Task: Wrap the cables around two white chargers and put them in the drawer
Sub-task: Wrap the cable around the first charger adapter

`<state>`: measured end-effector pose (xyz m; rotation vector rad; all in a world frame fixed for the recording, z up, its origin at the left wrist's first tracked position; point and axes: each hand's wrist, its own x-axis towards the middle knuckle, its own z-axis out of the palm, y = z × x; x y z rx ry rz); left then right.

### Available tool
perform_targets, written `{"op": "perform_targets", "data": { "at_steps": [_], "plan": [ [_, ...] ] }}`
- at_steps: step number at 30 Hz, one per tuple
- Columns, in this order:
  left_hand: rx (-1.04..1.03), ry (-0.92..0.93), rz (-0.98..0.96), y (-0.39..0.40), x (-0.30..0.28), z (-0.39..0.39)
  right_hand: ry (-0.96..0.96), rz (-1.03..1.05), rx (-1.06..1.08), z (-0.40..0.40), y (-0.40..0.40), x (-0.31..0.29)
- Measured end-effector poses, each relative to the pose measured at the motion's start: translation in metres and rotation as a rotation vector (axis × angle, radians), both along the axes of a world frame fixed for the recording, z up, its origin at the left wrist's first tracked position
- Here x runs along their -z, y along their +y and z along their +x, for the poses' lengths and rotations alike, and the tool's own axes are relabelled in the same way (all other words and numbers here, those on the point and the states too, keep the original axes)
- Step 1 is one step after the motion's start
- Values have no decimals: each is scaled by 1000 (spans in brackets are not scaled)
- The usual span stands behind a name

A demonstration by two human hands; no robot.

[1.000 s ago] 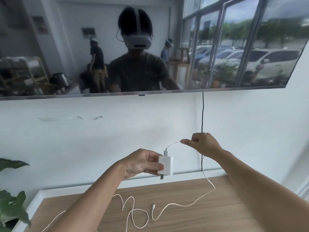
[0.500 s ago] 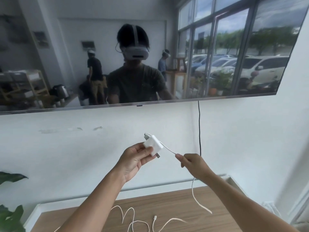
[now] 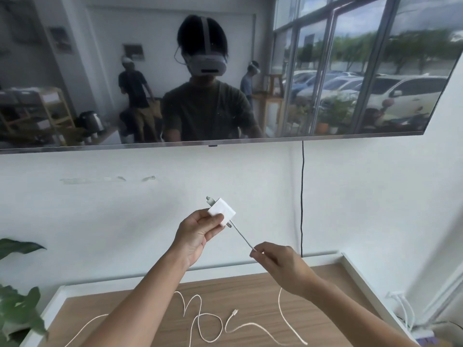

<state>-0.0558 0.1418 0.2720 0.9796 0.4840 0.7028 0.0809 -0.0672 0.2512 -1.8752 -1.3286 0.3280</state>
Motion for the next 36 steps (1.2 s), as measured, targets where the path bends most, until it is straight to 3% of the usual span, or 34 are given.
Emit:
{"op": "perform_targets", "data": {
  "at_steps": [6,11,20,23,27,30,36],
  "plan": [
    [-33,85,68,1,5,-9,-252,-14,-121,-9,-8,-14],
    [-26,300,442,-3,3,-13,-565,-20,-230,-12,-1,-42],
    [210,385,686,-13,-23,-30,-630,172,-191,2,20,-106],
    [257,425,792,-23,-34,-36,-522,134,-137,4,28,-118],
    [306,397,801,-36,-55,-47,-9,123,-104,14,33,-129],
    [340,324,704,-44,-70,-55,230,71,-129,18,36,-129],
    [298,139,551,-49,-82,-62,455,88,-132,26,36,-106]
  ]
}}
